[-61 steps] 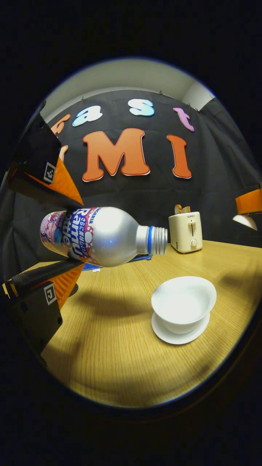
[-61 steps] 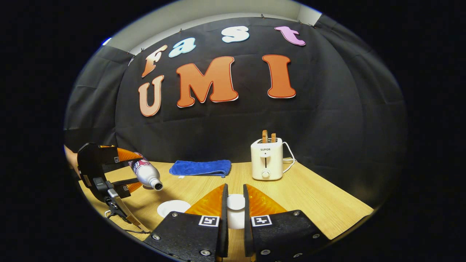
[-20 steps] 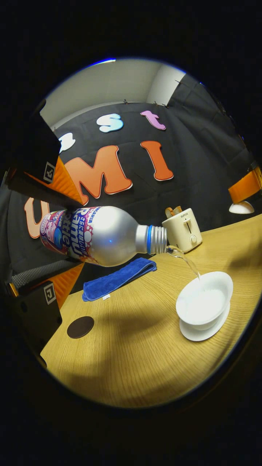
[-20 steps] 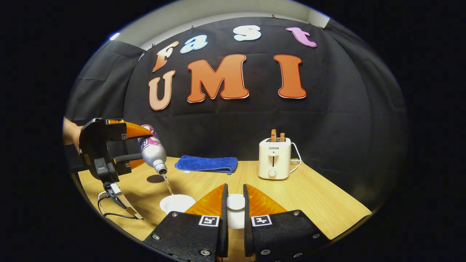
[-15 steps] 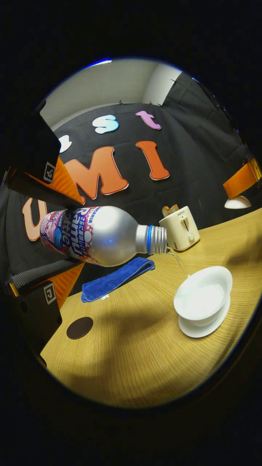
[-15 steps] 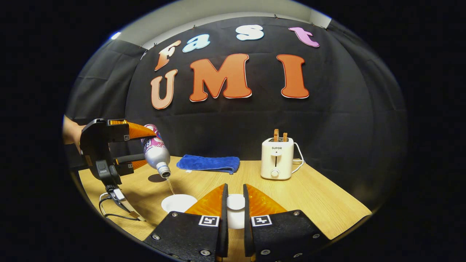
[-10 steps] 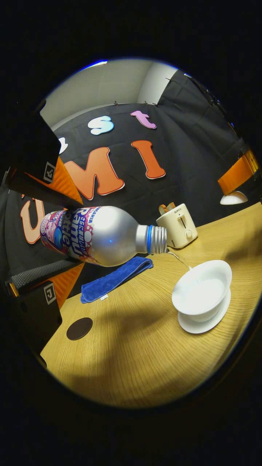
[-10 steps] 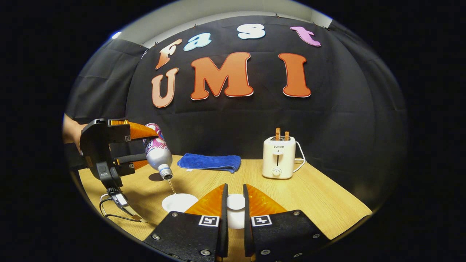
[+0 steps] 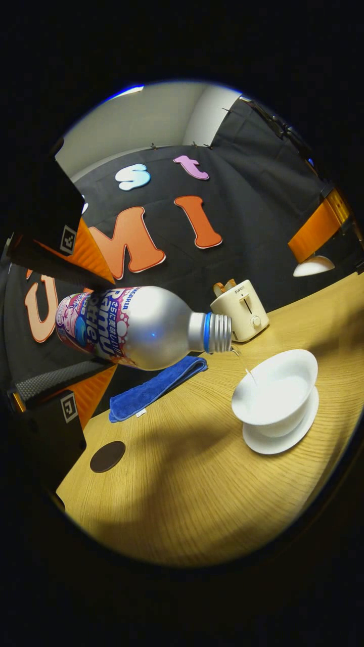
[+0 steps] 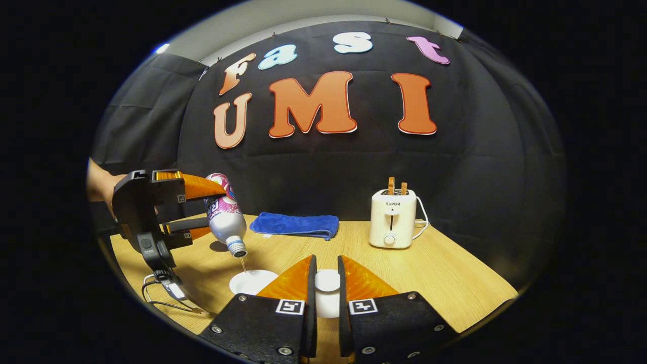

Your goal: Open the teacup lid with one hand, grasp the water bottle and pour water into the teacup with the other hand; after pouring, place the water bottle on the coaster and then close the teacup lid.

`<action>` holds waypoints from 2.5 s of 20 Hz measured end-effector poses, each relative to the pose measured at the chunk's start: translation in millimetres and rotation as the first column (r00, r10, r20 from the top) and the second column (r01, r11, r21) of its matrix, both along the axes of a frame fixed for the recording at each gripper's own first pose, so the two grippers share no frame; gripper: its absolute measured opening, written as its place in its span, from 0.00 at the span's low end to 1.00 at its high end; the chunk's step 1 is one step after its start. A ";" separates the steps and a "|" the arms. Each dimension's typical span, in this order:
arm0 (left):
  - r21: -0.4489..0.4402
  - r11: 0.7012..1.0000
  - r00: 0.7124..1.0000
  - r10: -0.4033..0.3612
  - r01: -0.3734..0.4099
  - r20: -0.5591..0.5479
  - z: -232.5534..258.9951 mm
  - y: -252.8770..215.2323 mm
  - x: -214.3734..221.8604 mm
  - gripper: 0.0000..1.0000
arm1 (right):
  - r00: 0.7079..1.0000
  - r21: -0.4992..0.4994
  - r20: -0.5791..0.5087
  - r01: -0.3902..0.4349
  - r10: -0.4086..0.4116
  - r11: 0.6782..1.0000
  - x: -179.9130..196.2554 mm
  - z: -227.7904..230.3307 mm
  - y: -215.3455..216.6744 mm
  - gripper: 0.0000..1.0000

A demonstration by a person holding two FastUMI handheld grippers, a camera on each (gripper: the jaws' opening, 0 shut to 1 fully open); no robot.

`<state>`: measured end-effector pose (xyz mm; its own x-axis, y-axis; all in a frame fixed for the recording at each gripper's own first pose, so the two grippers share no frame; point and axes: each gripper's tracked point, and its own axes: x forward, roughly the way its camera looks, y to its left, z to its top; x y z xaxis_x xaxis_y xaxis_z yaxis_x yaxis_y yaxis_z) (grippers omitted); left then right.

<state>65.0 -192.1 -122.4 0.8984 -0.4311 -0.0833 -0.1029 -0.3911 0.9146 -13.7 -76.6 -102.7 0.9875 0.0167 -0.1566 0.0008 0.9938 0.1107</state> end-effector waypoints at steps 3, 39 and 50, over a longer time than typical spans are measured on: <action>-0.046 0.999 1.000 -0.010 0.010 -0.001 3.2 -0.3 -0.4 0.84 | 1.000 0.003 0.000 -0.008 0.008 1.000 2.1 0.8 4.6 0.18; -0.801 -0.298 0.853 -0.115 -0.519 -0.510 39.8 136.2 65.3 0.83 | 0.997 -0.046 -0.033 -0.073 0.072 0.996 35.4 9.7 94.0 0.18; -0.730 -0.367 0.813 -0.163 -0.576 -0.559 9.6 141.3 67.4 0.82 | 0.986 -0.031 -0.125 -0.117 0.112 0.993 46.1 -37.3 115.5 0.18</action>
